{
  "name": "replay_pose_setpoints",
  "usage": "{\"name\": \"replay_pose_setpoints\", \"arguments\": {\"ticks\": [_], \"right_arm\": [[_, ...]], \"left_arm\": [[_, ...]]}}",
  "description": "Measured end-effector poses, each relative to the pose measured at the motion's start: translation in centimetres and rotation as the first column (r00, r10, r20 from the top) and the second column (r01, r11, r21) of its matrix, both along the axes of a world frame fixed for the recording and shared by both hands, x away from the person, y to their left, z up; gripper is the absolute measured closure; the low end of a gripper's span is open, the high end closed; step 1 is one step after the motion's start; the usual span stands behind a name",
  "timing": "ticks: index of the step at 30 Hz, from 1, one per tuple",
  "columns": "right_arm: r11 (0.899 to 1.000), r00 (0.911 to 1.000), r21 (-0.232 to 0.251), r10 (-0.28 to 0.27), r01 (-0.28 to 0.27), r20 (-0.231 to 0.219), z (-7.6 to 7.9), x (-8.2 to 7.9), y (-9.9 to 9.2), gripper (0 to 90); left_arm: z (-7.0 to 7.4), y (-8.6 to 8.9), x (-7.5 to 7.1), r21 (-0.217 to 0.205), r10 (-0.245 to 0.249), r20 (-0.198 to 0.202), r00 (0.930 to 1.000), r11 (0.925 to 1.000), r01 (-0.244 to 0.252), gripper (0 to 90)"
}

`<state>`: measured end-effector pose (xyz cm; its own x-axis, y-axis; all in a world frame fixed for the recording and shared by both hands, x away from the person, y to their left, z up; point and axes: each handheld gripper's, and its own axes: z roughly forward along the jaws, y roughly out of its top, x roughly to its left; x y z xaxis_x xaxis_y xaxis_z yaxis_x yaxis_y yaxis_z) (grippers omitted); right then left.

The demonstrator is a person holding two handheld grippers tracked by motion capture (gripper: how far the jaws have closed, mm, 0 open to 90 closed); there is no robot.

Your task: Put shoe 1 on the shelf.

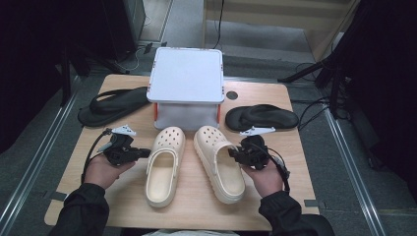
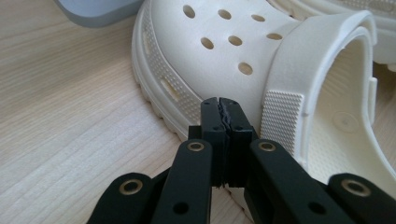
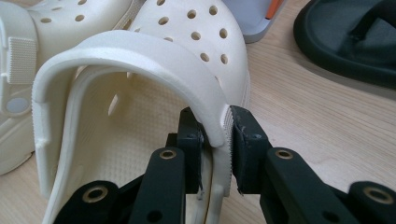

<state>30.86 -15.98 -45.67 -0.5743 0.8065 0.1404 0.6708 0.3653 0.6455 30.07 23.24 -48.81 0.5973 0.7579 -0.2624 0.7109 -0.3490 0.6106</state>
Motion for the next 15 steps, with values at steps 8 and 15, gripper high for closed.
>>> {"name": "replay_pose_setpoints", "arguments": {"ticks": [8,15], "right_arm": [[1.000,1.0000,-0.024,0.001,-0.001,0.002,-1.2,0.0,2.3,76.5],[0.998,0.9990,-0.058,-0.016,0.019,0.042,-1.6,-0.4,3.6,75.8]], "left_arm": [[-0.7,-0.2,0.4,0.043,0.004,-0.042,0.9991,0.9991,-0.002,89.3],[-0.7,-0.3,0.4,0.041,-0.002,-0.047,0.9989,0.9992,0.004,89.5]]}}
